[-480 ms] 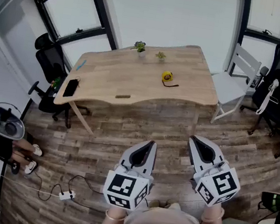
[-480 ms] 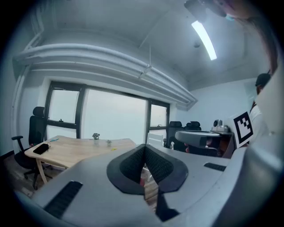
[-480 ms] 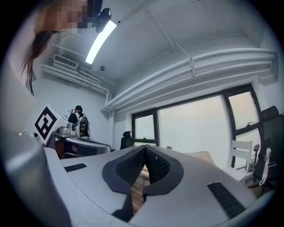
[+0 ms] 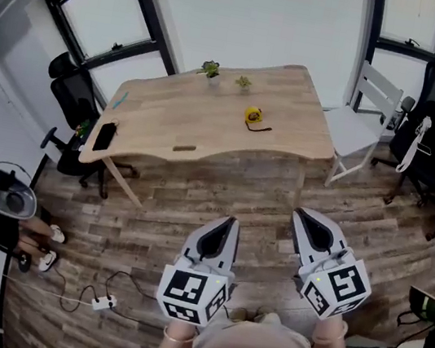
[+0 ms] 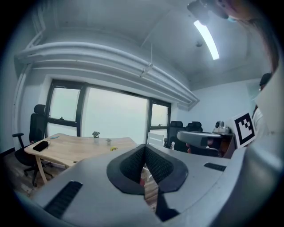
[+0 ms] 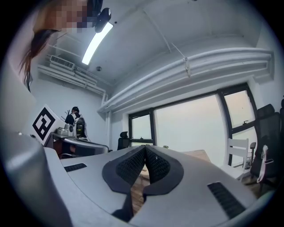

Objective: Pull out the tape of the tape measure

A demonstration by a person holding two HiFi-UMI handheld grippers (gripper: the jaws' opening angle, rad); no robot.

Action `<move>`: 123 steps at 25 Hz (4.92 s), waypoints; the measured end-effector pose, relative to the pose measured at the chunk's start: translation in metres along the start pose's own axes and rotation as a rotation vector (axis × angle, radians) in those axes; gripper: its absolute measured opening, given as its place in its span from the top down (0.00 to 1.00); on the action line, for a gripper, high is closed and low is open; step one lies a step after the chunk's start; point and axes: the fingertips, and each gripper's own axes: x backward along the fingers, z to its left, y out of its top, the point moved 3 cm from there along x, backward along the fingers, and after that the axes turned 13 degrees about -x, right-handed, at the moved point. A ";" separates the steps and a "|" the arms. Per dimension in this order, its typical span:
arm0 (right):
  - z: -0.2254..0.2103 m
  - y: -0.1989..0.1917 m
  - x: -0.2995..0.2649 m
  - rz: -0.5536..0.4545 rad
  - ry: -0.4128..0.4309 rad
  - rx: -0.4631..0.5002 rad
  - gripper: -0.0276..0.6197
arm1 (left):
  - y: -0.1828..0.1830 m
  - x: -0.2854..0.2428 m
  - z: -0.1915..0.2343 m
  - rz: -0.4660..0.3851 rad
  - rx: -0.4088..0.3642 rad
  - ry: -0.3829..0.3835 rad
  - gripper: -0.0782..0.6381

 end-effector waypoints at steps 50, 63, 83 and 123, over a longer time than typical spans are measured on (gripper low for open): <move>-0.163 0.013 -0.172 0.036 -0.070 -0.014 0.96 | -0.006 -0.224 0.097 0.052 0.021 -0.027 0.89; -0.185 0.013 -0.259 0.068 -0.053 -0.034 0.96 | -0.017 -0.279 0.174 0.022 0.042 -0.033 0.89; -0.217 -0.001 -0.323 0.061 -0.094 -0.014 0.96 | -0.047 -0.351 0.216 0.080 0.055 -0.131 0.89; -0.344 0.004 -0.499 0.182 -0.038 0.021 0.96 | -0.143 -0.550 0.296 0.208 0.000 -0.306 0.72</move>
